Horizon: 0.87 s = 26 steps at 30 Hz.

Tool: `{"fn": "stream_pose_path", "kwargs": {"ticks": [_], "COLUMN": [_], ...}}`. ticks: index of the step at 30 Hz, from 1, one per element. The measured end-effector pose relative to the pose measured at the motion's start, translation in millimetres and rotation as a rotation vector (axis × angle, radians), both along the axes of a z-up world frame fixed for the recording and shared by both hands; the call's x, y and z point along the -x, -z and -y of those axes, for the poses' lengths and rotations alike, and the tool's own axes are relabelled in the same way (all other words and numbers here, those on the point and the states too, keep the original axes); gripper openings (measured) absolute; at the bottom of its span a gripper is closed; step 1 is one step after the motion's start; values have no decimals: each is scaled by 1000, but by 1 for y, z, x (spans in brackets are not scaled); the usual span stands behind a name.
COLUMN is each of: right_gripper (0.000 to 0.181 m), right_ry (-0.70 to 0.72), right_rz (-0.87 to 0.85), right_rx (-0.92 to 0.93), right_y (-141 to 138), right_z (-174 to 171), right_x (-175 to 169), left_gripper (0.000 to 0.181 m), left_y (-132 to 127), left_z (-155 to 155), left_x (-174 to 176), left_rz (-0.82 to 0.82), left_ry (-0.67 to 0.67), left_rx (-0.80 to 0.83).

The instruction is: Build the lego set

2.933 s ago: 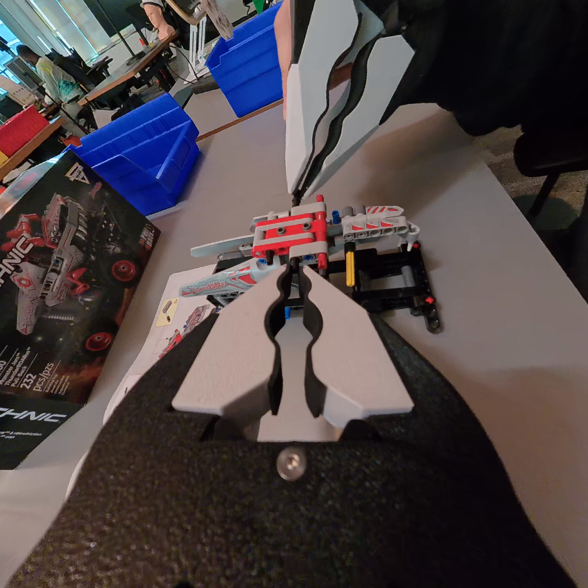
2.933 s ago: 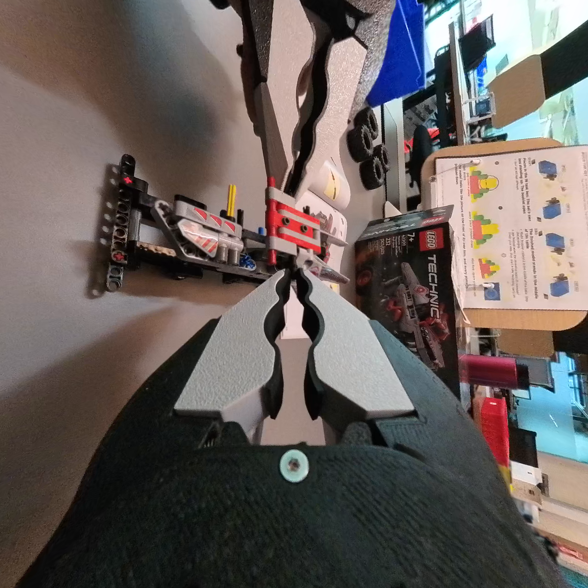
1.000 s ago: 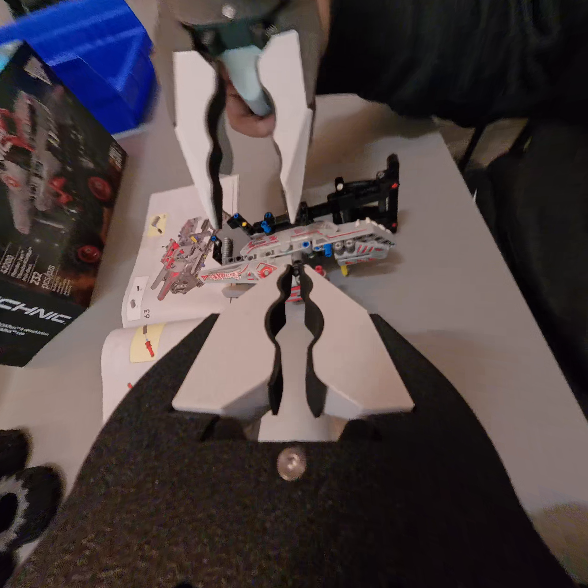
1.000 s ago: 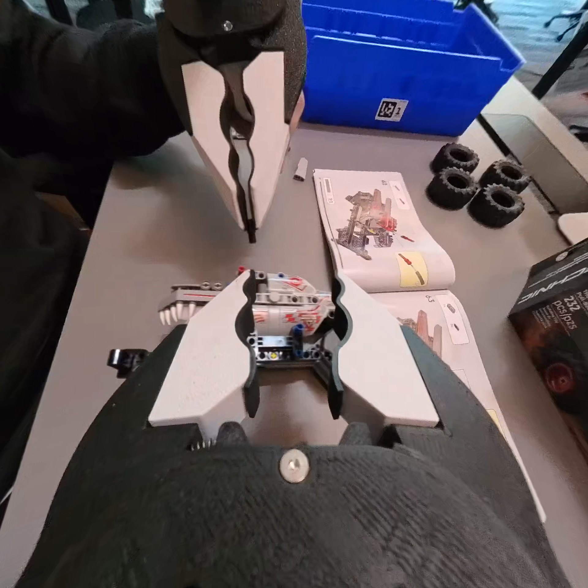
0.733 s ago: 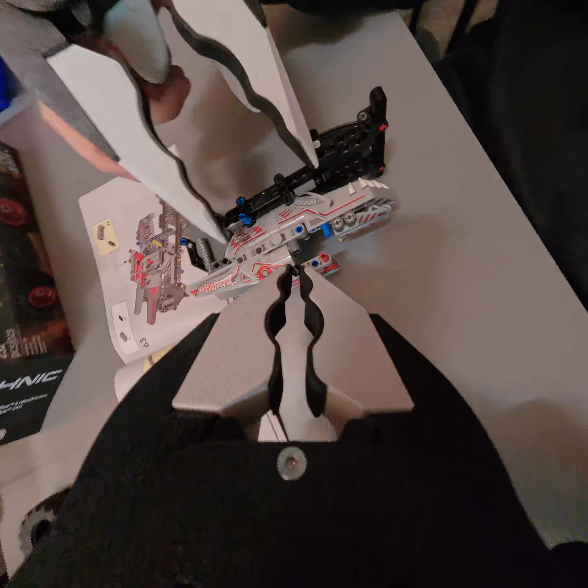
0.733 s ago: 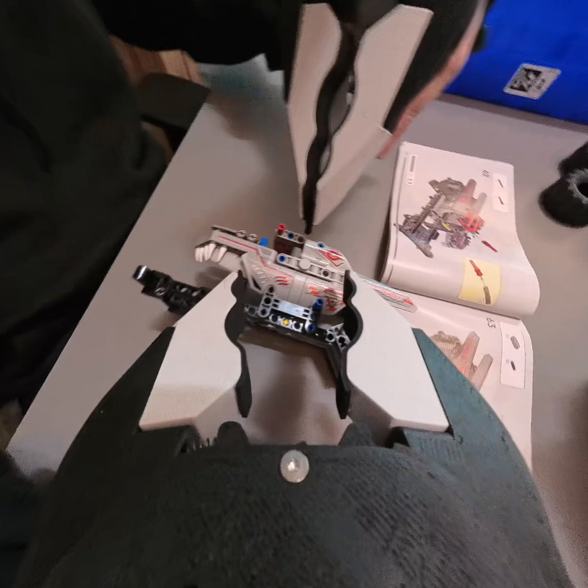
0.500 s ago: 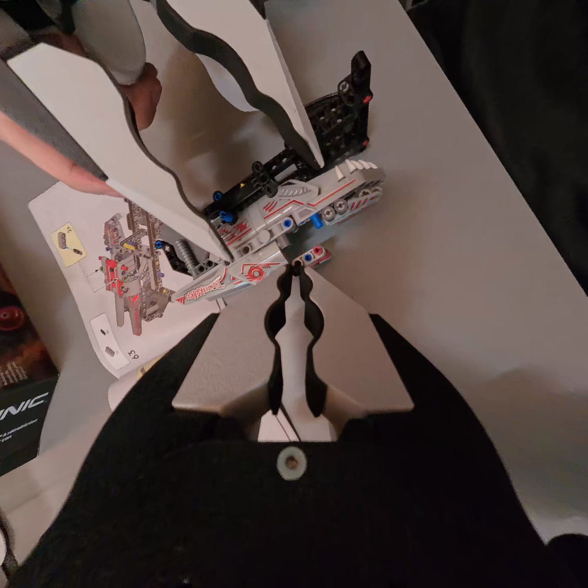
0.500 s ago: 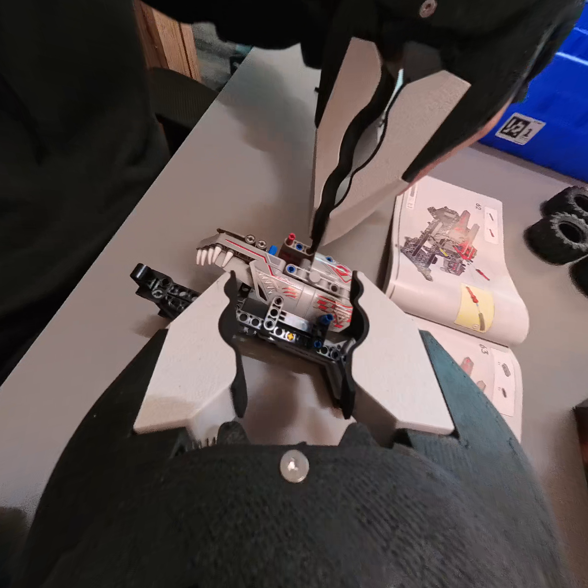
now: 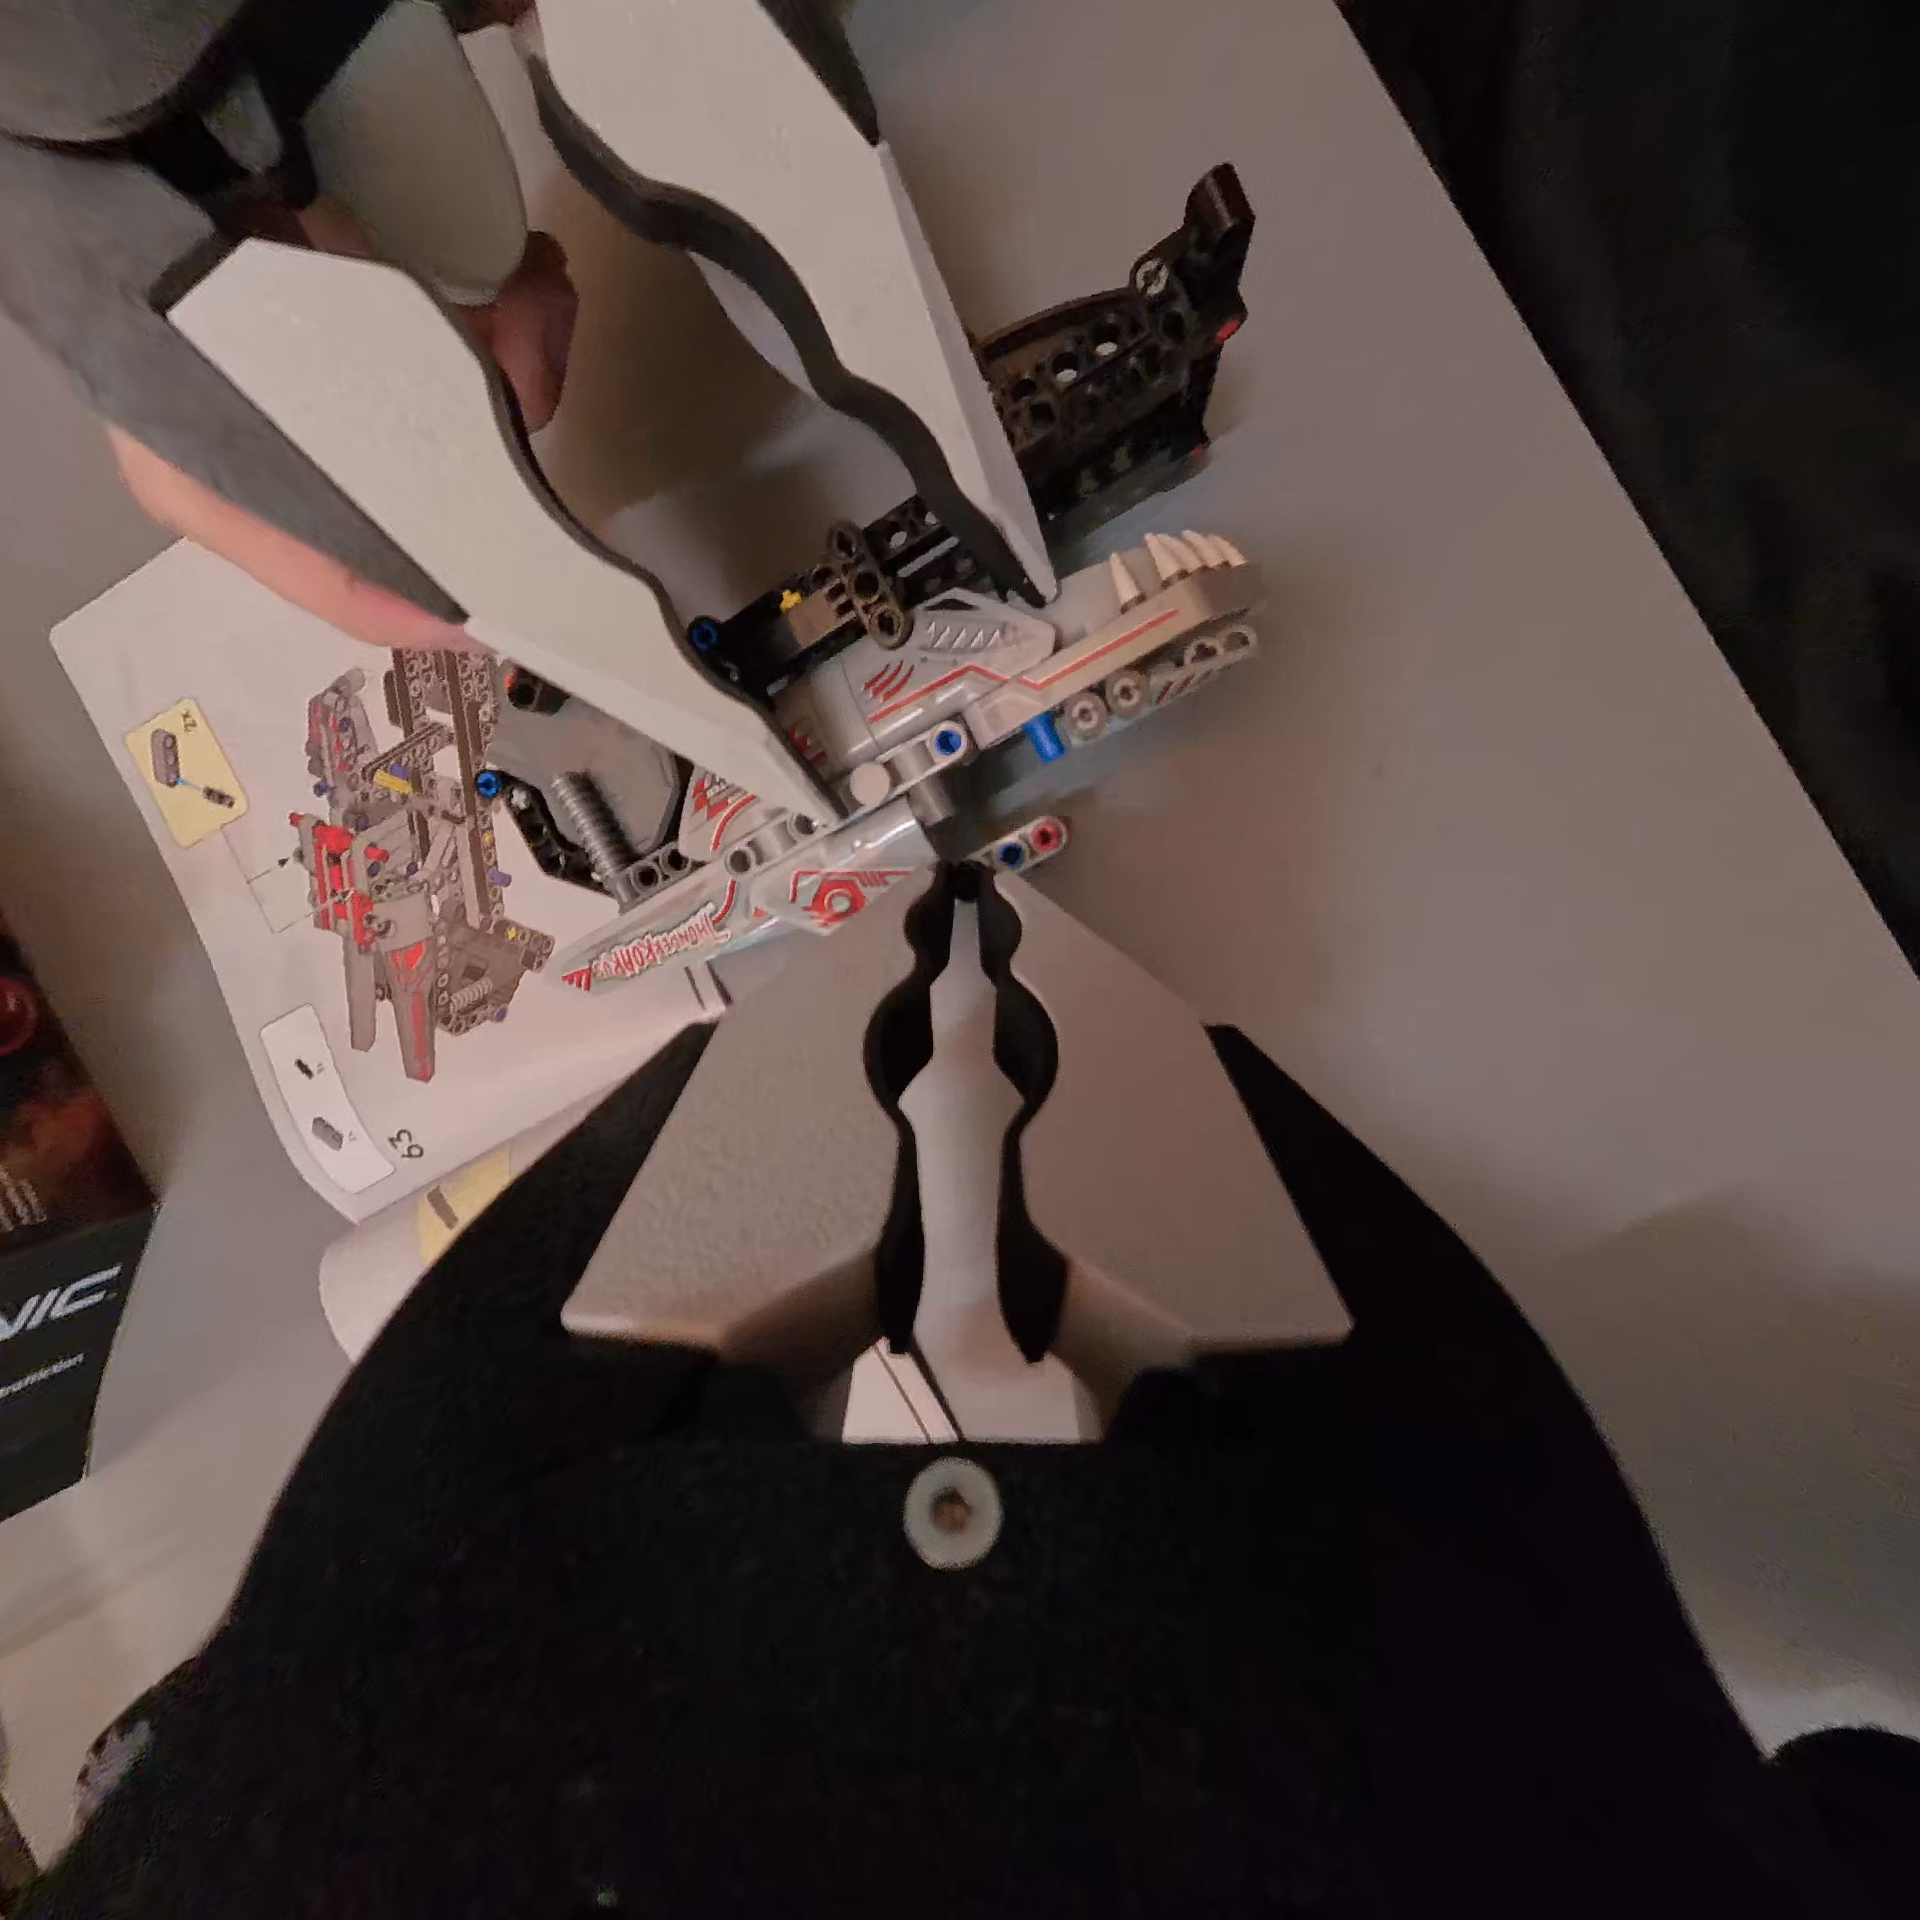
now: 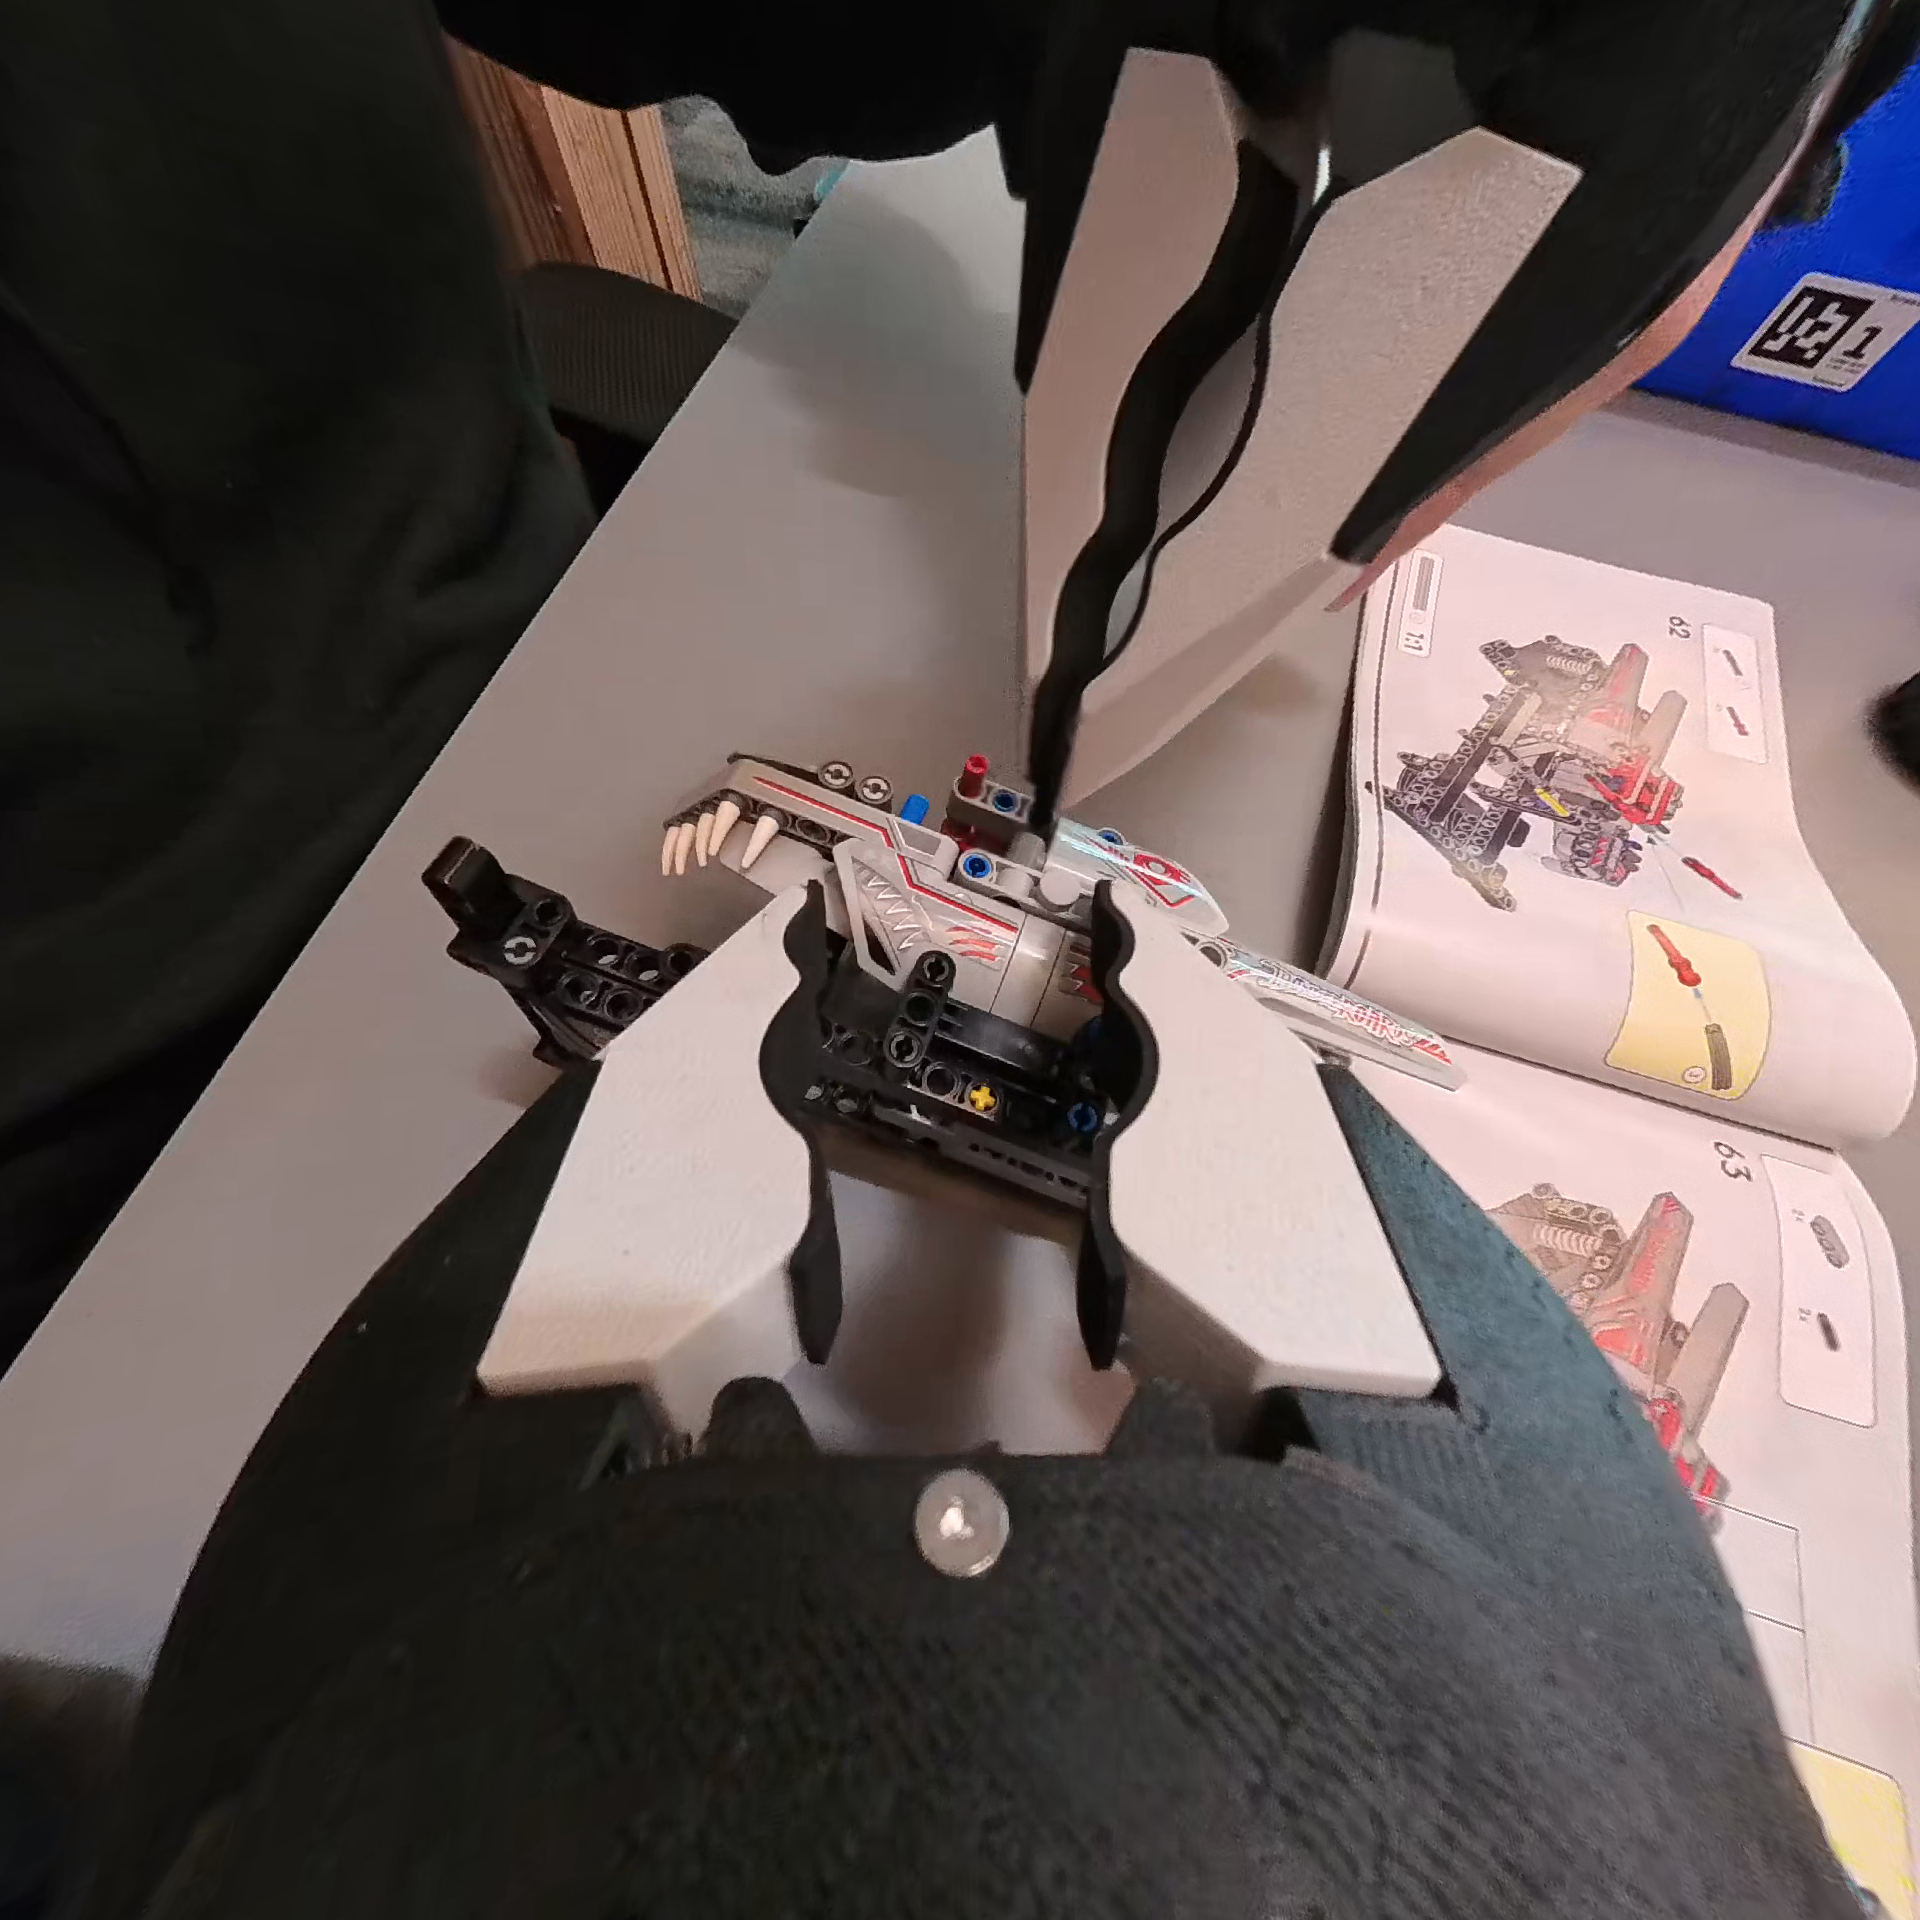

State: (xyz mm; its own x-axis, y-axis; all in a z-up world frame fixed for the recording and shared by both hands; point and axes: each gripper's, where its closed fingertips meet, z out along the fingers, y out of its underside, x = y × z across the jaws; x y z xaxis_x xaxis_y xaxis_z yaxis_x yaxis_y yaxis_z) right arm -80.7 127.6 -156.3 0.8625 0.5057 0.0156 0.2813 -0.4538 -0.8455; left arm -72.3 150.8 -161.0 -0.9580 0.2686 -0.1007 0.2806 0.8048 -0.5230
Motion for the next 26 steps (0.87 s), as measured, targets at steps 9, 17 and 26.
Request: {"fn": "stream_pose_path", "kwargs": {"ticks": [9, 17, 26], "right_gripper": [47, 47, 47], "right_ry": [19, 28, 30], "right_rz": [-30, -46, -47], "right_rx": [-29, -34, -37], "right_y": [0, 0, 1], "right_z": [-2, -1, -1], "right_x": [-1, -2, -3], "left_gripper": [2, 2, 2], "left_y": [1, 2, 2], "left_z": [0, 0, 0], "left_x": [1, 0, 0], "left_rz": [21, -99, -121], "left_ry": [-20, -179, -271], "left_rx": [28, 4, -121]}}
